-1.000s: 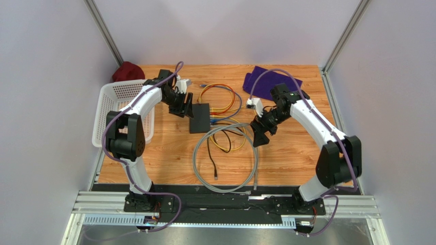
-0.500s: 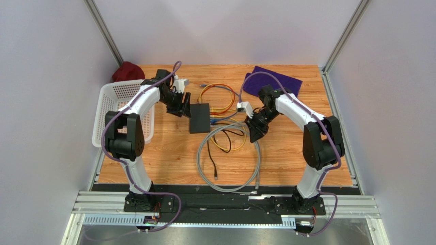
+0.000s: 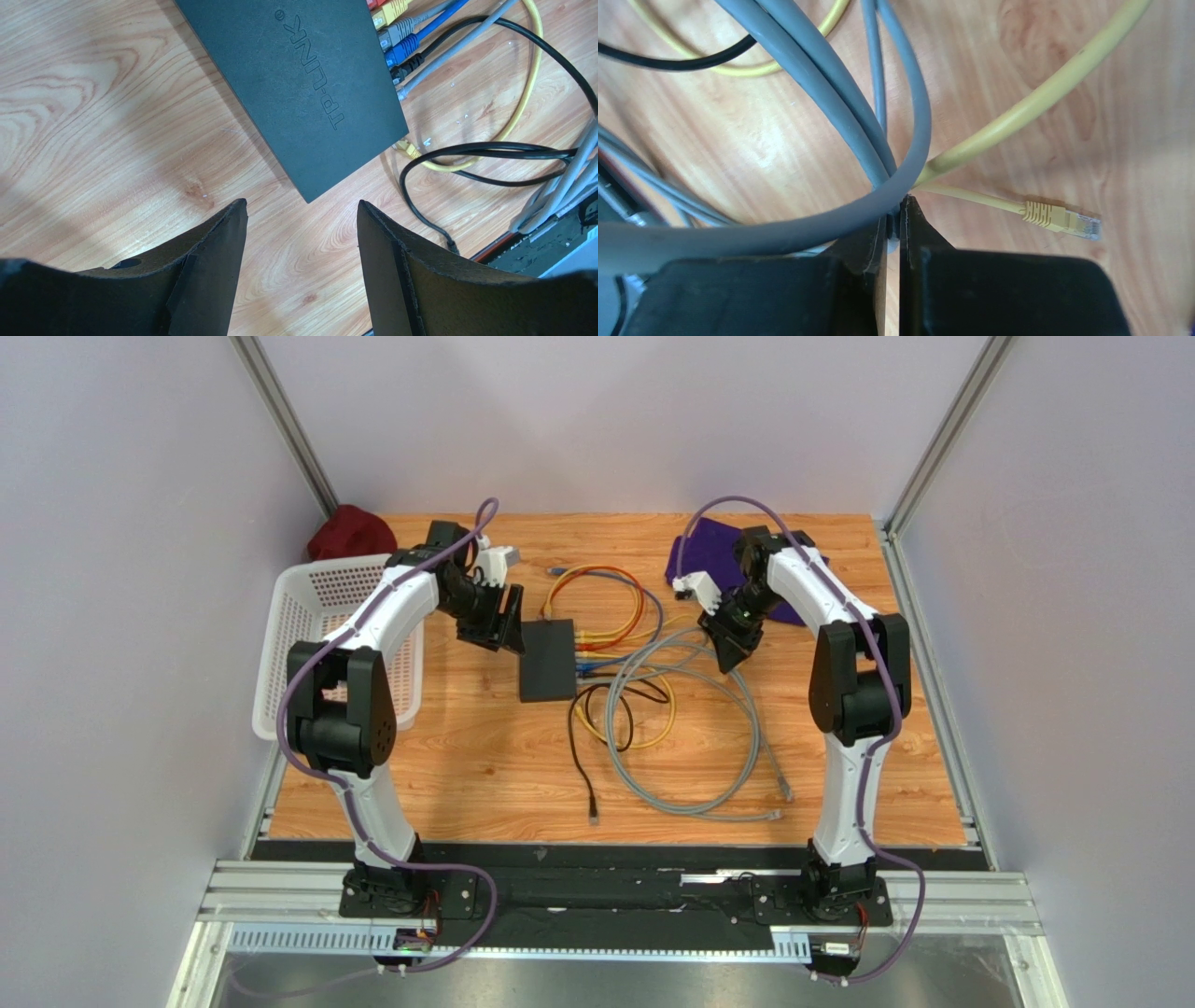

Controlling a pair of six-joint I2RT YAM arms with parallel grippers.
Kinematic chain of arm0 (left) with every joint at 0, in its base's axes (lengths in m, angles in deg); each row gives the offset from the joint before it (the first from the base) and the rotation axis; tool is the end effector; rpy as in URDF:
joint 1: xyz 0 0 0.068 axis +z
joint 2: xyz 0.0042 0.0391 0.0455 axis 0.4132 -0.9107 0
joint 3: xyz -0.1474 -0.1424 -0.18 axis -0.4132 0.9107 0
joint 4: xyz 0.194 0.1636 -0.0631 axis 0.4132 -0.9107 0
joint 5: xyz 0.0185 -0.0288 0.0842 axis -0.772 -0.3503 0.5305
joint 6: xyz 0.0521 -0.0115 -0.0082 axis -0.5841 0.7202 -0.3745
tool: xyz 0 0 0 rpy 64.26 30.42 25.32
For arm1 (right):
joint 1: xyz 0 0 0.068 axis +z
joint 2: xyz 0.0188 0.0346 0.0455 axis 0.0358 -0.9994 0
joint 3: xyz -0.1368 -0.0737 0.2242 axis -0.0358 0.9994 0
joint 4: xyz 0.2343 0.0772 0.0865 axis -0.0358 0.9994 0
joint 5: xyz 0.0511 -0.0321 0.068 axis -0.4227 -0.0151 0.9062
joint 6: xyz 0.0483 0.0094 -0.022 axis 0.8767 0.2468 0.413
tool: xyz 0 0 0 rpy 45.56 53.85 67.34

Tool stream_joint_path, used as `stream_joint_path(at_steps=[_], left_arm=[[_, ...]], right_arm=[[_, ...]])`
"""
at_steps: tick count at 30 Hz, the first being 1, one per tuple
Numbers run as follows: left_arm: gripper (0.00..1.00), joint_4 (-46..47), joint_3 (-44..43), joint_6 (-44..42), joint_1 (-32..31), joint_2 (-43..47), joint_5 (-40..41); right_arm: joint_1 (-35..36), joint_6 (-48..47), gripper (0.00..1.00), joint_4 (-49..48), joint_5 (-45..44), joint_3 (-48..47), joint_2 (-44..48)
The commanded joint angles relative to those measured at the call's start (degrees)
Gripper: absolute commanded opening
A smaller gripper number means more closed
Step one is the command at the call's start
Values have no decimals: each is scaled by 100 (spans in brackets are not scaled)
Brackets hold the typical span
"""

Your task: Pull the plug from the switch port

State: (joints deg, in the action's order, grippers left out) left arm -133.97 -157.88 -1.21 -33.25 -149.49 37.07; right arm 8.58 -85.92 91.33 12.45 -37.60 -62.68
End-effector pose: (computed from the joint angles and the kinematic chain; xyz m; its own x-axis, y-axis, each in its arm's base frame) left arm 0.3790 -0.0752 0.2419 -0.8963 0.1869 -0.4022 0.3540 0.8477 -0.3951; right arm 0.3942 0.0892 0.2119 -0.4712 -0.8221 -0.3197 -0.8764 0.3956 0.2745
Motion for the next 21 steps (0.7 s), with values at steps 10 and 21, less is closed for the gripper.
stream_joint_path(at_steps=[10, 21], left_arm=[[68, 20, 155, -244, 23, 367, -79], [70, -199, -460, -236, 23, 156, 44]], right_arm=[[0, 395, 67, -125, -221, -476, 875], [0, 283, 81, 1115, 641, -2996, 208]])
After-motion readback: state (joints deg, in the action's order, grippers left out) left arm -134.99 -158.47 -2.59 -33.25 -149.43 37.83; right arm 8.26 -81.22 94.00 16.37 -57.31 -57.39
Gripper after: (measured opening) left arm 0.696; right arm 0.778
